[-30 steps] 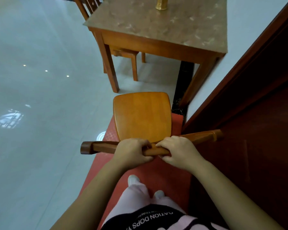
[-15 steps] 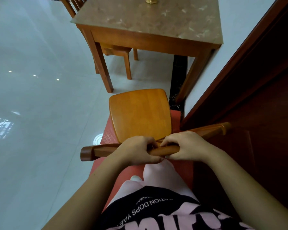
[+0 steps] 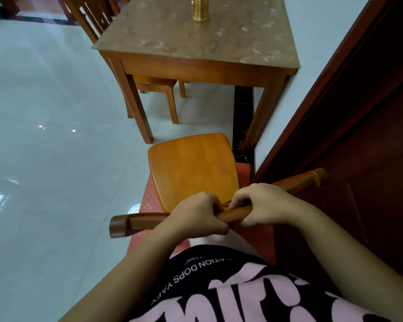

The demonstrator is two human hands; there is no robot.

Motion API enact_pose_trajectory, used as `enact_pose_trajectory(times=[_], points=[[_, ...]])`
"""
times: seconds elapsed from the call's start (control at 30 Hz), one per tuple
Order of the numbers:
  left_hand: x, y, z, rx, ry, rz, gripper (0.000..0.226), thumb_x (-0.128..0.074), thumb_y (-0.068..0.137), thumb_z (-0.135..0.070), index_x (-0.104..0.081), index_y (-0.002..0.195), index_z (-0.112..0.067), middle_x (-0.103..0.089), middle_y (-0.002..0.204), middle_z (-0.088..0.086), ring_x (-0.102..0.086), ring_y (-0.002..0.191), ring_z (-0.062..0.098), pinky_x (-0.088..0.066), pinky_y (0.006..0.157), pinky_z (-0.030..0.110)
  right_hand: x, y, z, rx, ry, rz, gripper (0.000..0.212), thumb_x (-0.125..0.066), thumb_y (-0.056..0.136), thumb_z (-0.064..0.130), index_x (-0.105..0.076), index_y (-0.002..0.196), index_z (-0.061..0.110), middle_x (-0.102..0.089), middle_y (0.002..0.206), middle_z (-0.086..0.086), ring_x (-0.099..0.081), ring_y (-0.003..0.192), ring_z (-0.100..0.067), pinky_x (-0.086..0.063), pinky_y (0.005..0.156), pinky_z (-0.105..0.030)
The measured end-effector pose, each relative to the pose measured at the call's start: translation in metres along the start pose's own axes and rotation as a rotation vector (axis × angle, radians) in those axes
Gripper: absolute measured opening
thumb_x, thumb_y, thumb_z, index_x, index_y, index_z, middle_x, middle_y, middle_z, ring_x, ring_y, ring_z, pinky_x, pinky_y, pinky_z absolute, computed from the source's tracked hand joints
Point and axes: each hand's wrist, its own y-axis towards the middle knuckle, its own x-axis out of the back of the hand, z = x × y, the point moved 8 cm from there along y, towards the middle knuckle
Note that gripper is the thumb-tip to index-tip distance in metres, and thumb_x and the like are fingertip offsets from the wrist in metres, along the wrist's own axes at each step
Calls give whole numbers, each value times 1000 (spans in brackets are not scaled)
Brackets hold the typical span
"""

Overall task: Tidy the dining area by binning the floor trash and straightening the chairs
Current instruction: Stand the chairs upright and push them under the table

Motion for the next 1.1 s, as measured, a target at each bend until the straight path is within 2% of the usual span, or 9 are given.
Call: enact_pose_trajectory(times=[0.1,0.23,0.37,0.6,0.77,0.87,1.0,1.1], points=[[9,7,7,1,-30,8,26,-68,64,-21,-65,89,-14,-66,82,12,-61,71,26,-51,62,39,5,9,5,-27,34,-12,30,-68,64,25,-66,92,35,-62,76,13,-54,64,0,-36,53,-20],[32,21,21,23,-55,4,22,-68,62,-21,-65,83,-16,-65,75,9,-58,66,22,-49,60,39,20,31,17,-16,21,-55,30,-68,64,25,-67,93,34,-61,82,13,-51,73,-5,-39,59,-23],[56,39,34,25,-121,10,24,-70,59,-24,-65,82,-18,-63,72,5,-55,59,15,-48,56,33,39,57,26,13,-3,-33,30,-70,64,25,-67,93,32,-61,82,12,-52,73,-7,-37,56,-23],[99,90,31,2,-60,84,20,-70,66,-18,-66,85,-15,-63,75,8,-54,59,16,-46,56,30,77,110,15,-9,84,-3,28,-75,63,22,-67,89,30,-60,79,10,-55,71,-9,-47,63,-31],[135,120,39,-14,1,65,16,-70,68,-21,-64,83,-21,-65,79,7,-55,62,15,-52,64,34,103,142,19,0,136,-30,25,-74,64,22,-67,88,27,-65,83,5,-60,75,-15,-51,68,-37],[153,135,38,-39,21,76,15,-71,70,-21,-63,83,-22,-66,82,5,-56,64,13,-52,65,30,115,157,17,-4,177,-47,23,-73,65,21,-67,86,28,-65,82,4,-60,73,-15,-51,68,-38],[172,151,40,-81,94,94,18,-71,71,-23,-63,87,-21,-62,77,-2,-55,62,10,-48,58,24,127,171,20,-7,253,-71,26,-74,67,17,-67,92,23,-64,83,1,-61,73,-16,-51,65,-33],[182,163,43,-88,132,111,22,-71,72,-23,-65,92,-17,-63,80,1,-55,62,11,-48,61,25,133,182,21,-8,276,-64,27,-74,68,16,-66,93,21,-60,75,6,-58,66,-11,-47,58,-26]])
